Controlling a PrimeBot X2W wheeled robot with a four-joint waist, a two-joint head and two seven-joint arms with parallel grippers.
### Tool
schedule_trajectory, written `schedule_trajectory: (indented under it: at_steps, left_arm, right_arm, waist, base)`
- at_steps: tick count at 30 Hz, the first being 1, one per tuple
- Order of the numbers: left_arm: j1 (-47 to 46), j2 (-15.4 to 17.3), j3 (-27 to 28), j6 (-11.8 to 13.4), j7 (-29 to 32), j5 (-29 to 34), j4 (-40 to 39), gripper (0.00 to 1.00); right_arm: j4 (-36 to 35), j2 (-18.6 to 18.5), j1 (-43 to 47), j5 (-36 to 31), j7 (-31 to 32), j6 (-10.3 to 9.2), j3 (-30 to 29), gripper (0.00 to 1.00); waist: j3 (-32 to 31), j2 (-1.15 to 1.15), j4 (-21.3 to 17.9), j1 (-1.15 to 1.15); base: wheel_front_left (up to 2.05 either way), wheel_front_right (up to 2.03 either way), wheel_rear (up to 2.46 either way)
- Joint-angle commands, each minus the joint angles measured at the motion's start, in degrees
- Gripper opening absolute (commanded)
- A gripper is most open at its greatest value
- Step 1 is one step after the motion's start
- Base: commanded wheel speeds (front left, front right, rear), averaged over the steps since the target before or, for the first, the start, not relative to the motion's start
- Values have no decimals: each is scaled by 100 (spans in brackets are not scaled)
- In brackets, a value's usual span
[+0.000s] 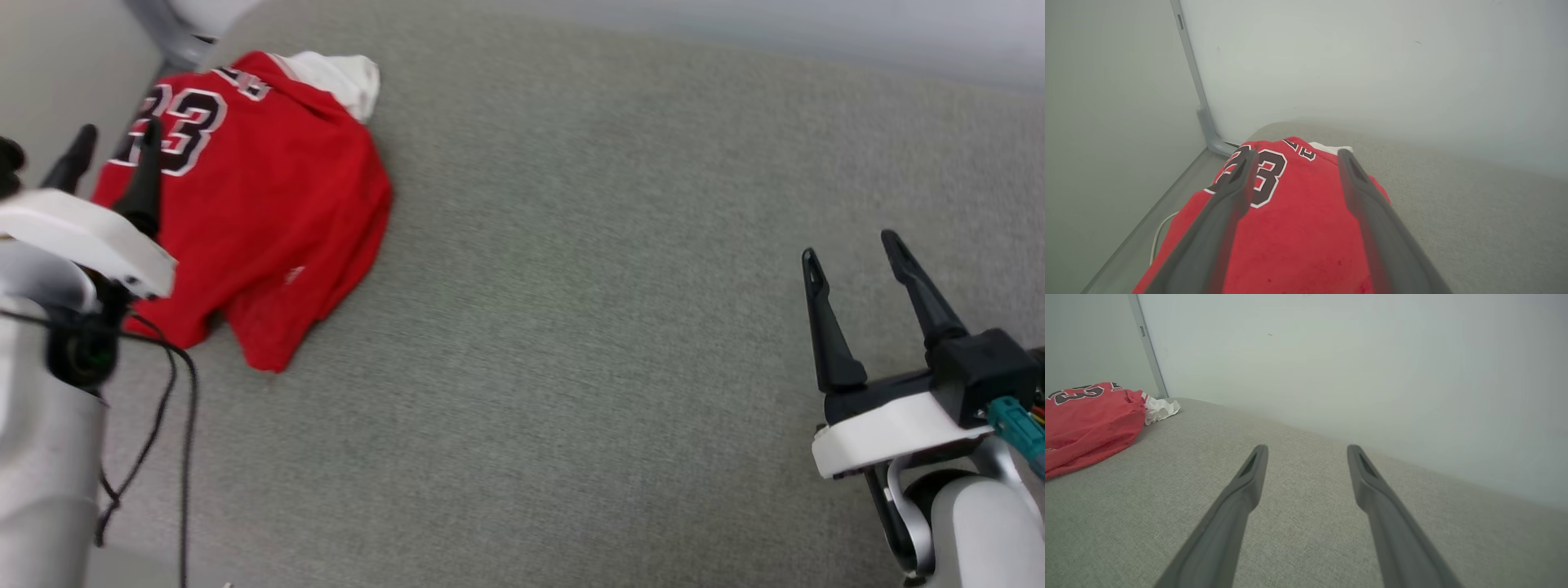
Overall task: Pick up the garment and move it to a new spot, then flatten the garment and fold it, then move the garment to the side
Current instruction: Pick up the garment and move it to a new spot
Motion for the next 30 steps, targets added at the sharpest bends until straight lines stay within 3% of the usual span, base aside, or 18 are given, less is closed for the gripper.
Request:
schedule_trajectory:
  at_steps: [1,6,13,18,24,26,27,30]
  left_arm:
    - [-104,35,-32,4,81,-86,40,100]
    - [-478,549,-197,4,995,-749,483,100]
    - [-740,874,-565,4,2013,-1352,1118,100]
    - [-807,910,-853,3,2514,-1723,1398,100]
    - [-622,701,-1152,16,3122,-2051,2026,100]
    - [-574,624,-1211,22,3274,-2151,2170,27]
    - [-571,609,-1239,19,3266,-2173,2190,0]
    - [-616,635,-1323,4,3132,-2165,2219,0]
  right_arm:
    - [-27,0,-101,-25,-33,-2,-6,100]
    - [-57,0,-318,-21,-75,-2,26,100]
    - [-56,0,-647,-70,-118,-2,83,100]
    - [-89,0,-829,-86,-127,-2,83,100]
    - [-27,-1,-968,-84,-168,-2,128,100]
    - [10,0,-995,-62,-184,-2,128,100]
    - [27,0,-1004,-48,-194,-2,120,100]
    - [104,0,-989,-24,-220,-2,93,100]
  waist:
    - [298,0,-268,-1]
    - [699,0,-518,-1]
    - [1224,0,-788,-1]
    - [1539,0,-879,-1]
    - [1708,0,-948,-1]
    - [1704,0,-963,-1]
    - [1694,0,-966,-1]
    - [1599,0,-960,-1]
  base:
    - [0,0,0]
    - [0,0,0]
    - [0,0,0]
    - [0,0,0]
    - [0,0,0]
    - [0,0,0]
    - [0,0,0]
    - [0,0,0]
